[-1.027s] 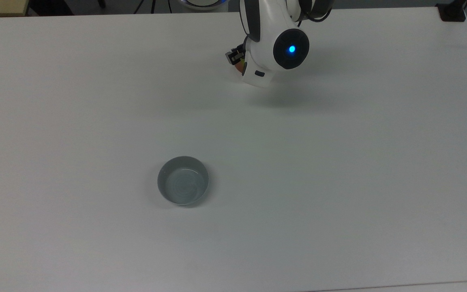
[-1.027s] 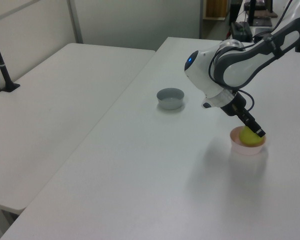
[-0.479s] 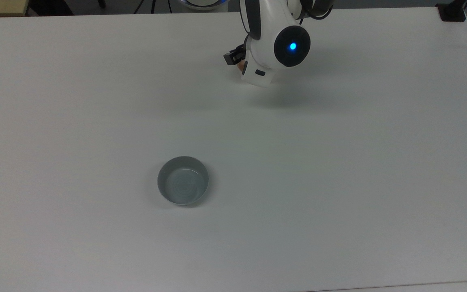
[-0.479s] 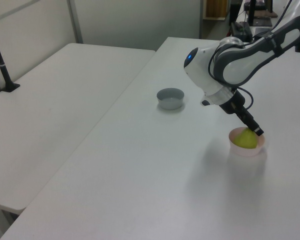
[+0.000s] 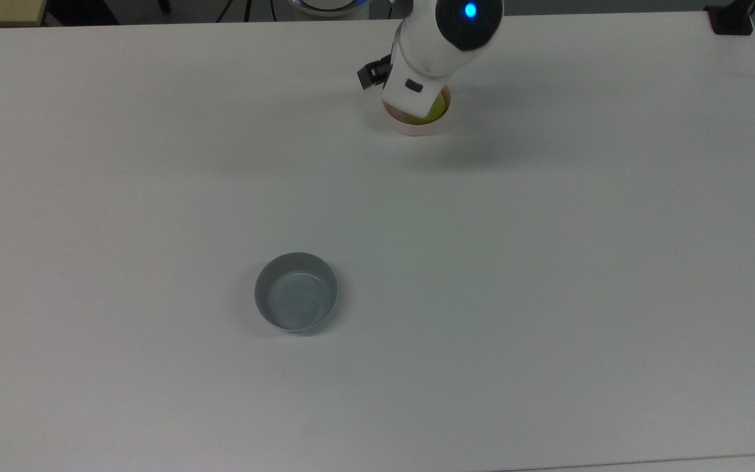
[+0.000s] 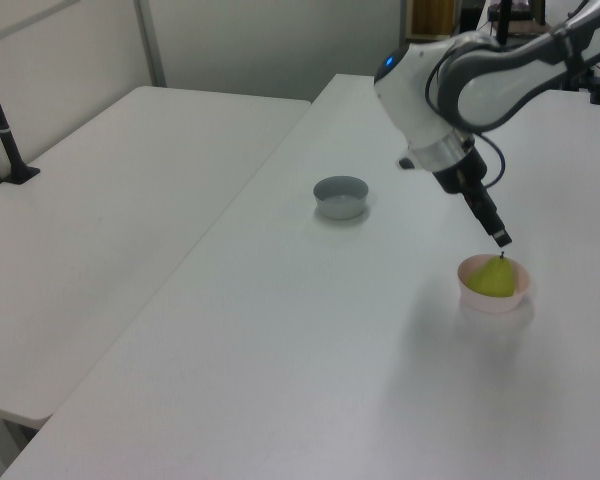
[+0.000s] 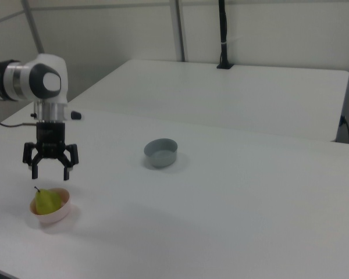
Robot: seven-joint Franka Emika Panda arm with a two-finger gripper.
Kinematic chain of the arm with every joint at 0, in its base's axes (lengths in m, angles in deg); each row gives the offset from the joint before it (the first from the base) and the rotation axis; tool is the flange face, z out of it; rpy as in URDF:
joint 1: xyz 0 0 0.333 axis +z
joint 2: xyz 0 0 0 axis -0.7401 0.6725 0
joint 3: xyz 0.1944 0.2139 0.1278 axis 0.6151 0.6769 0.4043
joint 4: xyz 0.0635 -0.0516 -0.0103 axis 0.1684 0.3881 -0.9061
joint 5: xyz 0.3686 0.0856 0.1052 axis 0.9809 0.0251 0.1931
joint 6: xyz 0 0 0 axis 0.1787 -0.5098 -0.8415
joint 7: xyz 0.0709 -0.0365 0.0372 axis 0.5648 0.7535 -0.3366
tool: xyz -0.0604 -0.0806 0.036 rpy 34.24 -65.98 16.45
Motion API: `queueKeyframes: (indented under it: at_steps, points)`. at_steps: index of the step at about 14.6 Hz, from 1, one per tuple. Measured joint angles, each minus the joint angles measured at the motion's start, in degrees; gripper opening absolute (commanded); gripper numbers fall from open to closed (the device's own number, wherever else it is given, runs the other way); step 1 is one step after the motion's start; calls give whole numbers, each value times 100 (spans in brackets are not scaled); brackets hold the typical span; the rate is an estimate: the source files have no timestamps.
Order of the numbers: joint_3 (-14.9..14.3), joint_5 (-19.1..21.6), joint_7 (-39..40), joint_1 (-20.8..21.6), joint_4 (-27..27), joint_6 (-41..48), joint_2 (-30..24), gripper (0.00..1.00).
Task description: Place the pear in the bowl
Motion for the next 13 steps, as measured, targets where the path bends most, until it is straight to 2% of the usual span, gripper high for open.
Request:
queueKeyframes:
  at_steps: [5,8,9,11,13]
  points:
    - [24,0,-29,-398,-23,-147,-830,100]
    - [1,-2,-41,-867,-142,-349,-1234,100]
    - [-75,-5,-42,-1013,-275,-372,-1262,100]
    - [-459,-21,7,-1171,-577,-392,-1263,100]
    - [-678,-46,196,-1272,-687,-550,-1250,100]
